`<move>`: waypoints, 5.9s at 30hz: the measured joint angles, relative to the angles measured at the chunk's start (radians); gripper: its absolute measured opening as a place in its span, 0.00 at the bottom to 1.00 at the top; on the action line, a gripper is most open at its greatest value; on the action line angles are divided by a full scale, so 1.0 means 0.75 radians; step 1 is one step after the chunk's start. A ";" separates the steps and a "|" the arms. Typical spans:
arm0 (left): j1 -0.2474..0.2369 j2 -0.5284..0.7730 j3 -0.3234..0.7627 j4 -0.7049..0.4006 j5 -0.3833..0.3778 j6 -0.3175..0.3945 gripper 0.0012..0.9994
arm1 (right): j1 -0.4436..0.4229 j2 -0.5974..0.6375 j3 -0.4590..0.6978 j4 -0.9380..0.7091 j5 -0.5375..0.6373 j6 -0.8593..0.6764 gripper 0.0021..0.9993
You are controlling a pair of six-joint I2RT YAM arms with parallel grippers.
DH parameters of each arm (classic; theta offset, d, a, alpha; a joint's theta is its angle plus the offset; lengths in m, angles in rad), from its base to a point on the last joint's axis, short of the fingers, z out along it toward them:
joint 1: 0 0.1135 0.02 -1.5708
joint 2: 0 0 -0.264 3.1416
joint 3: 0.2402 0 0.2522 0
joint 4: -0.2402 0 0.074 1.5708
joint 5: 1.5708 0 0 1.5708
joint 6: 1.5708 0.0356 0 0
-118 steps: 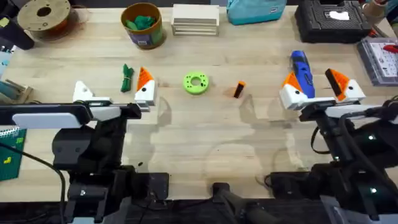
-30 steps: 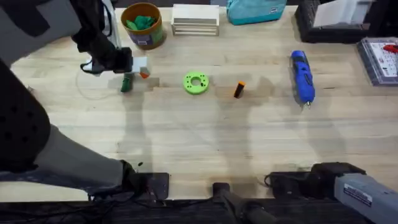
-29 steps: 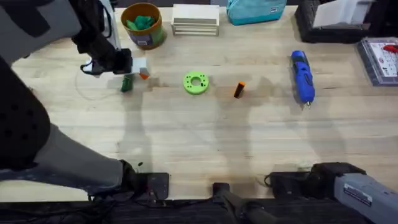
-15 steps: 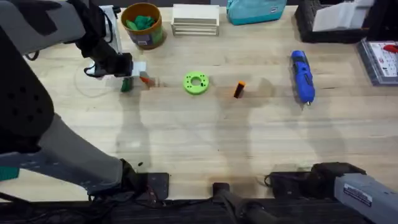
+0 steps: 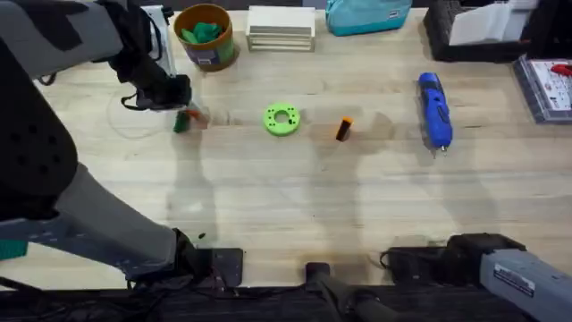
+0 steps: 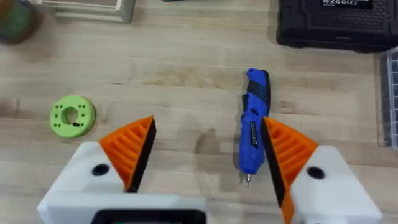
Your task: Pick up the gripper from the table and insert it into the empty holder that is missing its gripper. Then pick up a screw, insert it into the mounting hole, and use the screwdriver to tighten it. Finally, clean up the table by picking up the vegetable and placing it into the bucket.
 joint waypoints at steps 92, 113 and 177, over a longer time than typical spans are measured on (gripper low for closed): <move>0.000 -2.366 -1.476 0.861 0.867 -0.054 0.99 | 0.000 0.000 0.000 -0.001 0.000 0.000 0.99; 0.000 -2.403 -1.567 0.953 0.979 -0.198 0.99 | 0.000 0.000 0.000 -0.001 0.000 0.000 0.99; -0.200 -2.402 -1.567 0.944 1.066 -0.162 0.99 | 0.000 0.000 0.000 -0.001 0.000 0.000 0.99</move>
